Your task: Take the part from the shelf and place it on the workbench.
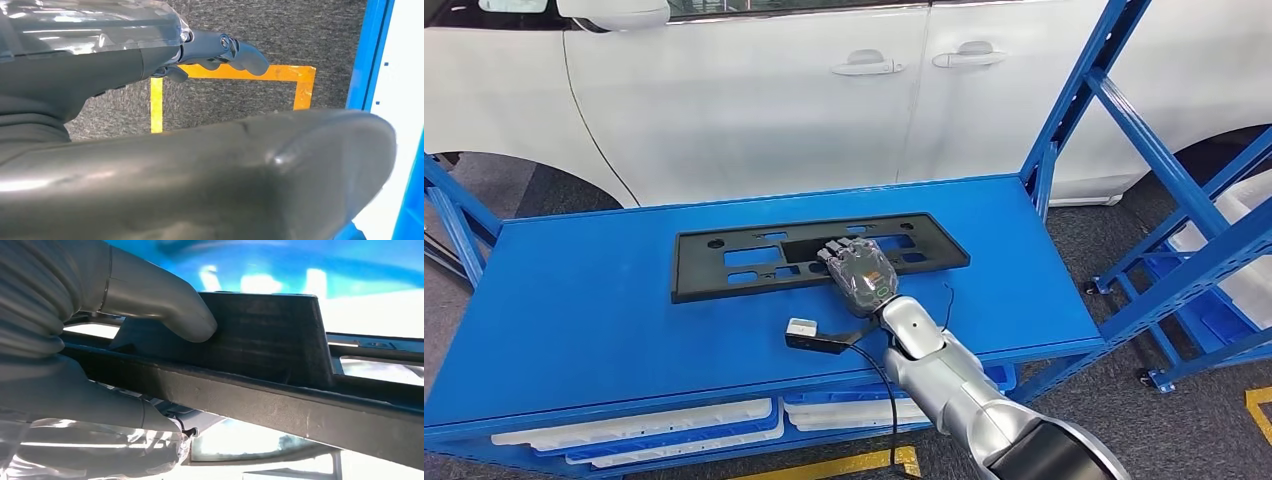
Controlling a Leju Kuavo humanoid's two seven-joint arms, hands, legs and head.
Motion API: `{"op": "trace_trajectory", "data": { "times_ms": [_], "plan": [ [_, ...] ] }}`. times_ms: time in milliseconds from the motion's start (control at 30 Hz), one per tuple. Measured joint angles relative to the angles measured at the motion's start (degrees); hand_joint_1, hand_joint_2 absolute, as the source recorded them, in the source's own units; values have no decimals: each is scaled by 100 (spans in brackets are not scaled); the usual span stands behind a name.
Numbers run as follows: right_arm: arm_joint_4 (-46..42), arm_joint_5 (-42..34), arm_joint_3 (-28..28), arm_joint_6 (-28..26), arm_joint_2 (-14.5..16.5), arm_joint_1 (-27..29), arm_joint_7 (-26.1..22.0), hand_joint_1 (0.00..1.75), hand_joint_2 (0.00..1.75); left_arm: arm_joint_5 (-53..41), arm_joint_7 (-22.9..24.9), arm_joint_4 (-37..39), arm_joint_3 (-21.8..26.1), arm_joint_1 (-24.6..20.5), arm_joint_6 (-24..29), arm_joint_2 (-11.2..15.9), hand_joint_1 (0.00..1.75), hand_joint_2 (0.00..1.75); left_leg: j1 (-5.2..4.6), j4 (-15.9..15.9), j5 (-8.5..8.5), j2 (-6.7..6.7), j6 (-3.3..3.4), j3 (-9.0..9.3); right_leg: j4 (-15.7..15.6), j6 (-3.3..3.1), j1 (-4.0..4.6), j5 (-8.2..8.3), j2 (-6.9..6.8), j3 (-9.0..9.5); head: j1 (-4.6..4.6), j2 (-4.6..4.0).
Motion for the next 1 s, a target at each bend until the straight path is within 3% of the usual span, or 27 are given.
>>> {"op": "trace_trajectory", "data": {
  "times_ms": [67, 133, 200, 267, 333, 433, 567, 733, 1000],
  "plan": [
    [-189, -483, -118, 29, 43, 81, -451, 175, 175, 9, -39, 0, 1, -1, 5, 0, 0, 0, 0, 0, 0, 0, 0, 0, 0, 0, 0, 0, -1, -1, 0, 0],
    [-444, -1454, -245, 269, 81, 157, -1117, 175, 175, -10, -115, 0, 1, -2, 8, 0, 0, 0, 0, 0, 0, 0, 0, 0, 0, 0, 1, 0, -1, -2, 0, 0],
    [-945, -2969, -368, 979, 92, 273, -1871, 175, 175, -25, -177, 0, 1, -9, 18, 1, 0, 0, 1, 0, 0, 0, 0, 1, 0, 0, 1, 0, 0, -1, 0, 0],
    [-1771, -4580, -453, 1940, 77, 464, -2328, 175, 175, -30, -192, 0, 1, -16, 44, 9, 0, 0, 1, 0, 0, 1, 0, 2, -1, -1, 1, 0, 0, -1, 0, 0],
    [-2579, -5618, -497, 2624, 53, 652, -2413, 175, 175, -33, -191, 0, 1, -18, 65, 20, 0, 0, 1, 0, 0, 1, 0, 2, -1, -1, 0, -1, 0, -3, 0, 0],
    [-3504, -6463, -530, 3348, -7, 953, -2500, 175, 175, -34, -185, 0, 3, -14, 72, 31, 0, 0, 0, 0, 0, -4, 0, -1, -2, -1, 0, -1, -7, -6, 0, 0],
    [-4850, -7871, -540, 4711, -151, 1353, -2626, 175, 175, -36, -162, 0, 3, 8, 50, 38, 0, 0, -3, 3, -1, -3, 1, -10, -3, 0, -3, 0, -7, -10, 0, 0],
    [-6176, -8727, -524, 5756, -284, 1717, -2502, 175, 175, -20, -128, 0, 11, 9, -5, 39, 0, 0, -21, 10, -9, -4, 7, -14, -11, 2, -11, 0, -7, -9, 0, 0],
    [-7146, -9081, -440, 6373, -473, 1992, -2504, 175, 175, 116, 95, 0, 108, 4, -187, 40, 0, 0, -56, 32, -31, -2, 68, -24, -29, 64, -42, 5, -2, -1, 0, 0]
  ]
}}
